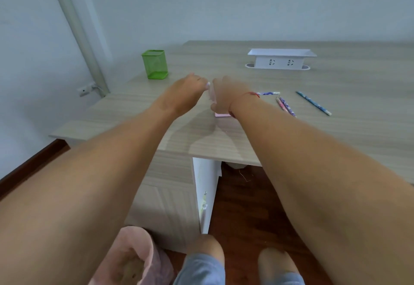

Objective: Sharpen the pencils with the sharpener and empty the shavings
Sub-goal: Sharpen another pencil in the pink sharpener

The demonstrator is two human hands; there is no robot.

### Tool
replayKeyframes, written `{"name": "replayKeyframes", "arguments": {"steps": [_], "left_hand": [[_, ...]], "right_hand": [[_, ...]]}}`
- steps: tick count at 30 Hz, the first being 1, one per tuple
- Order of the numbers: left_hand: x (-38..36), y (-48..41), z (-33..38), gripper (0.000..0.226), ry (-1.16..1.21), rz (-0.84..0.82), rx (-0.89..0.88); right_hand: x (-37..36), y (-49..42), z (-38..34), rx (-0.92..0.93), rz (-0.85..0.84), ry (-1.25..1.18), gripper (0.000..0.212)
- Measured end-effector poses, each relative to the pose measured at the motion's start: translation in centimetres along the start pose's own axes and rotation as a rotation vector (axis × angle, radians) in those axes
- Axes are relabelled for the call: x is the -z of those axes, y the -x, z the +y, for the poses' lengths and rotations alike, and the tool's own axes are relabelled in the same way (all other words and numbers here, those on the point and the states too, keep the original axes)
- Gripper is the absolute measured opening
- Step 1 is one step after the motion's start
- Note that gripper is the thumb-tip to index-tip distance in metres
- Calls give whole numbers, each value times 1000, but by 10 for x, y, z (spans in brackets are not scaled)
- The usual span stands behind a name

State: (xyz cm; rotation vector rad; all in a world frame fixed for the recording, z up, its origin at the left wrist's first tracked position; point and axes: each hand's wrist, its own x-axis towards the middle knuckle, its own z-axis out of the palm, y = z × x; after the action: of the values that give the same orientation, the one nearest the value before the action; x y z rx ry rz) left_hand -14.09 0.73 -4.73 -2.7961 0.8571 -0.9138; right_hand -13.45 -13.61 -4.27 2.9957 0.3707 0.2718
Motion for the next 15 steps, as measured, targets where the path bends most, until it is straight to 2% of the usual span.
{"name": "replayKeyframes", "arguments": {"steps": [7, 11, 15], "left_hand": [[-5, 16, 5, 13, 129, -31, -27], [-10, 29, 22, 25, 166, -91, 98], [-7, 22, 16, 29, 205, -165, 86]], "right_hand": [[-2, -2, 1, -8, 17, -36, 59], [-3, -4, 4, 20, 49, -19, 54], [-3, -5, 7, 39, 55, -32, 53]]}}
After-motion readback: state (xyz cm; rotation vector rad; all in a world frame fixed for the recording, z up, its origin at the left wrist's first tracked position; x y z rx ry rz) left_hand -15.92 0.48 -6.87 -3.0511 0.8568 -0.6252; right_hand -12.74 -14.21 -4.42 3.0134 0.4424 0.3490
